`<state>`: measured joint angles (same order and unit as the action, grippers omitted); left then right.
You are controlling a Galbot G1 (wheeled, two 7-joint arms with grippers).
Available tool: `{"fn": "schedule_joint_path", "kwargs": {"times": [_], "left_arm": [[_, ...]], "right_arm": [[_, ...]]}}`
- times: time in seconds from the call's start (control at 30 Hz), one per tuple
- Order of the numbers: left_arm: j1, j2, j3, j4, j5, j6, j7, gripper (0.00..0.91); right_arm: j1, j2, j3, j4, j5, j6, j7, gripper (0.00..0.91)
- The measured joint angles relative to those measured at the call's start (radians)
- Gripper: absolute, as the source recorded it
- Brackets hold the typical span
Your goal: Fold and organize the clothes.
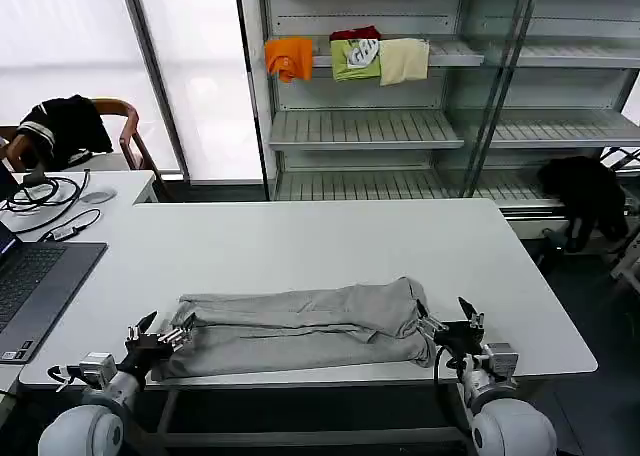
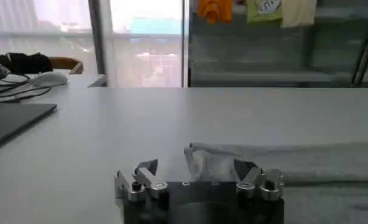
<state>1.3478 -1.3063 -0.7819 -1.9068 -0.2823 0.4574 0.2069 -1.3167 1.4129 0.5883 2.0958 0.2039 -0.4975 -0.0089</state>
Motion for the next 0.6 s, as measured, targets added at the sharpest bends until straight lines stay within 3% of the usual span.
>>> {"fn": "schedule_joint_path", "kwargs": {"times": [0.07, 0.6], "left_arm": [[0.0, -0.009, 0.007, -0.001, 0.005, 0.005, -0.009, 0.02], [0.009, -0.045, 0.033, -0.008, -0.011, 0.039, -0.042, 0.01]], "right_arm": [[0.005, -0.002, 0.0, 0.0, 0.014, 0.005, 0.006, 0.907], [0.043, 0.002, 0.008, -0.015, 0.064, 0.017, 0.049, 0.907]]}}
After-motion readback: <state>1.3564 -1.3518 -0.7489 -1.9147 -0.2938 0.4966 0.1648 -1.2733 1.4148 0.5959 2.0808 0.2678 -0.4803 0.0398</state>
